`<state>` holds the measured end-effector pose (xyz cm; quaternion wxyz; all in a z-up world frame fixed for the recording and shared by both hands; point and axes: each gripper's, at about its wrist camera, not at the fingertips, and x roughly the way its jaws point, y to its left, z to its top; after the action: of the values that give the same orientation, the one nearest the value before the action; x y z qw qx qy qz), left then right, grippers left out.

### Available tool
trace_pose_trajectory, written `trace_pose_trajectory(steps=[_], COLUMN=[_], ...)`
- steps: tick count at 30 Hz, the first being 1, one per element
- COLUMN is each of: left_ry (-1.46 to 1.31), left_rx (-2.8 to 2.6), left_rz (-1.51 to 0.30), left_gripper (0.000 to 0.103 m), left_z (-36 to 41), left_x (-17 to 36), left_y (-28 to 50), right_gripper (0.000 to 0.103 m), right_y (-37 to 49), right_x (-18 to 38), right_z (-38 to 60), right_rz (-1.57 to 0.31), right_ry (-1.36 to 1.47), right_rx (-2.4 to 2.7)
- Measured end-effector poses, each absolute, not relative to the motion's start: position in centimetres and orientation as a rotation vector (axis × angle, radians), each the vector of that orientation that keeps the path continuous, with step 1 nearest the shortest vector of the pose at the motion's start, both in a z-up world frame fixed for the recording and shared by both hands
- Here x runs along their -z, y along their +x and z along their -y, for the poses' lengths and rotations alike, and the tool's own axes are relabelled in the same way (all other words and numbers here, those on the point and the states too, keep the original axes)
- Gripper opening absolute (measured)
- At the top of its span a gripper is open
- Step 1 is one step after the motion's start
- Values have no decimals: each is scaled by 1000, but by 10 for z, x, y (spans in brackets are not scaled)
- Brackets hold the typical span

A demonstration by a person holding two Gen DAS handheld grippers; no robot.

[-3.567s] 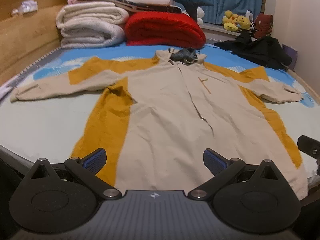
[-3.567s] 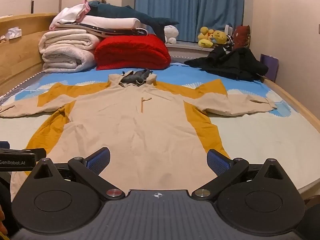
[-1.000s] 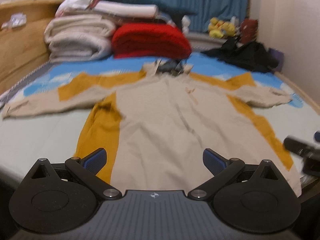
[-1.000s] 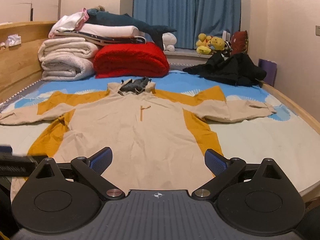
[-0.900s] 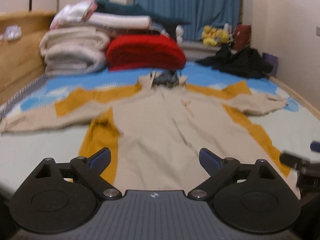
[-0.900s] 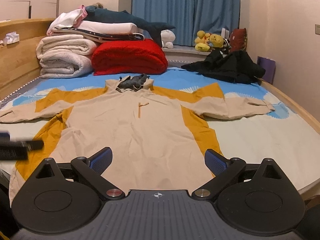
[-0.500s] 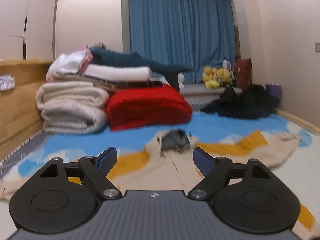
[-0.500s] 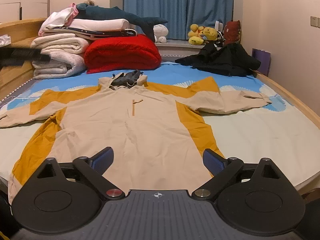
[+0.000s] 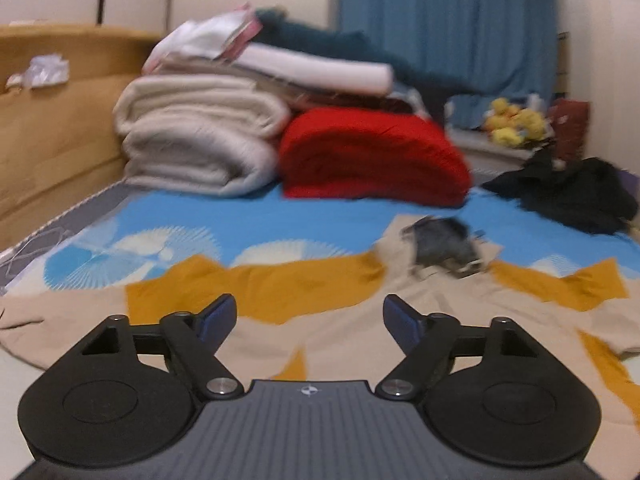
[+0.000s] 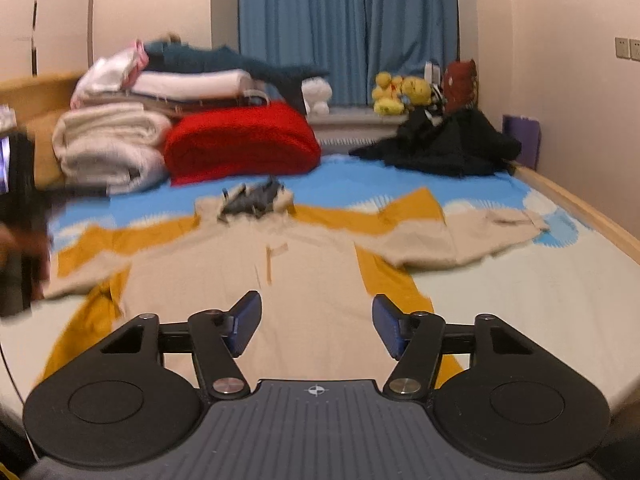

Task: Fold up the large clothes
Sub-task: 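Reach the left tool to a jacket sleeve cuff and close on it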

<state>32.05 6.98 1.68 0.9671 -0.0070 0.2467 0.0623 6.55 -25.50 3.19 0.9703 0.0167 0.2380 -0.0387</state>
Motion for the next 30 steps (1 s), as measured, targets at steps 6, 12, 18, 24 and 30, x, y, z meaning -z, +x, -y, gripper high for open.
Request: trace_pose_trajectory(steps=[6,12,18,24,30], left_ry=[-97,-170,-257,-282,-459], left_rx=[-194,-316,-498,-687,-823], left_rz=[-568,-596,-642,-716,-739], left_gripper=[53,53,54,85,85], left_z=[-130,-182,-240,-293,-355], left_x=[0,11,34,71,97], left_y=[354,367,382,391,384], right_gripper=[63,58,26,25,27], right_y=[135,222,288,325,340], right_x=[-59,-84,-73,-33,-14], right_z=[242,216,195,189,177], right_rz=[-387,-296,-263,-382,-426], right_ry=[30,17,-26,-1,-31], right_rx=[8,-78,-205,-211,-246])
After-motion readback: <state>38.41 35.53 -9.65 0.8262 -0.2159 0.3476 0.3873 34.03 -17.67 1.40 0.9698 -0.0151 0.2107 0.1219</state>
